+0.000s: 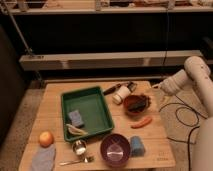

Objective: Place grapes in tray

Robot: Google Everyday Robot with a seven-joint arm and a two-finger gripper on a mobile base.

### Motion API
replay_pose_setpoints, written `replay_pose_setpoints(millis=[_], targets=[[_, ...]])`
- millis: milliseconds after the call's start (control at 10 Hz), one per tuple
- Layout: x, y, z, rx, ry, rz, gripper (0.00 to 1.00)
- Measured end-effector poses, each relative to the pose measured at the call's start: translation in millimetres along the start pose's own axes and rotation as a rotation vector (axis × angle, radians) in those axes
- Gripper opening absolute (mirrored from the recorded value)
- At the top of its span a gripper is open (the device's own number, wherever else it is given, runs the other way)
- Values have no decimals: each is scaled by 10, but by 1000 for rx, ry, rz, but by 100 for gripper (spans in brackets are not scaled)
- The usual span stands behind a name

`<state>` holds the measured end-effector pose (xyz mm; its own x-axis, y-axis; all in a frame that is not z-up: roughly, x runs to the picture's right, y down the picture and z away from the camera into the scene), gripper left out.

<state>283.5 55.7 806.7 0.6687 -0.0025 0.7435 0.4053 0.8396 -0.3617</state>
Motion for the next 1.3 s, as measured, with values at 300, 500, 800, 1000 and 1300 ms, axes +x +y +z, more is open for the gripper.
replay_pose_setpoints(millis=[300, 500, 800, 1000, 1300], targets=[[119, 50, 73, -1, 6, 49, 65], [169, 30, 110, 2, 18, 79, 65], [230, -1, 168, -9, 41, 121, 65], [245, -36, 201, -13, 67, 140, 65], [287, -48, 216, -15, 95, 171, 65]])
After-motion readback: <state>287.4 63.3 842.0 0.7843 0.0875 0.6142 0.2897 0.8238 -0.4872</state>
